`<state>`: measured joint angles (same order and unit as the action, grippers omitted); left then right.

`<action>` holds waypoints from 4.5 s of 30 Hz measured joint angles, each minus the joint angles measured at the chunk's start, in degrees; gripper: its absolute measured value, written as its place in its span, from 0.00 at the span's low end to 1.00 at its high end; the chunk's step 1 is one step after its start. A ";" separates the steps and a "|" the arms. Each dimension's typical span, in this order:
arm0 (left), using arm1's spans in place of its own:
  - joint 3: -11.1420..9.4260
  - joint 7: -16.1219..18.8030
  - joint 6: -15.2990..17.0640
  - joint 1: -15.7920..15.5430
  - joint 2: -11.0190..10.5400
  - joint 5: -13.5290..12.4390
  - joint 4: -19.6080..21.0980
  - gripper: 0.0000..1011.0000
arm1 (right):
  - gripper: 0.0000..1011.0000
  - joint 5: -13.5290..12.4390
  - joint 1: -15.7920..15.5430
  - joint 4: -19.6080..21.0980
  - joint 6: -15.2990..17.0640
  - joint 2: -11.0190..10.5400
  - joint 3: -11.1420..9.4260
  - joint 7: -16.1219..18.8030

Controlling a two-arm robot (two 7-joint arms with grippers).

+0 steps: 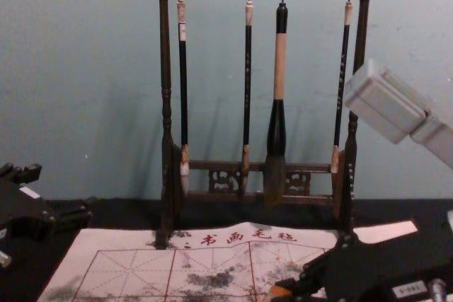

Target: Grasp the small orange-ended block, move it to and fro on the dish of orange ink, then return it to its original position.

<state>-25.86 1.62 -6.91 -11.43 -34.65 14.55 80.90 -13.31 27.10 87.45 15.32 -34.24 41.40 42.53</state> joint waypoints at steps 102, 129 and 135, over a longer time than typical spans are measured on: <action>0.00 0.00 0.00 0.00 0.00 0.00 0.00 0.99 | 0.09 0.13 4.02 -5.02 1.47 2.38 0.89 -0.53; 0.00 0.00 0.00 0.00 0.00 0.00 0.00 0.99 | 0.09 -3.64 0.66 -0.77 1.59 -0.77 0.25 0.76; 0.00 0.00 0.00 0.00 0.00 0.00 0.00 0.99 | 0.09 -3.62 1.13 -0.95 1.59 -0.24 0.98 0.86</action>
<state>-25.86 1.62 -6.91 -11.43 -34.65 14.55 80.90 -16.93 28.23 86.50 16.91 -34.48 42.39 43.39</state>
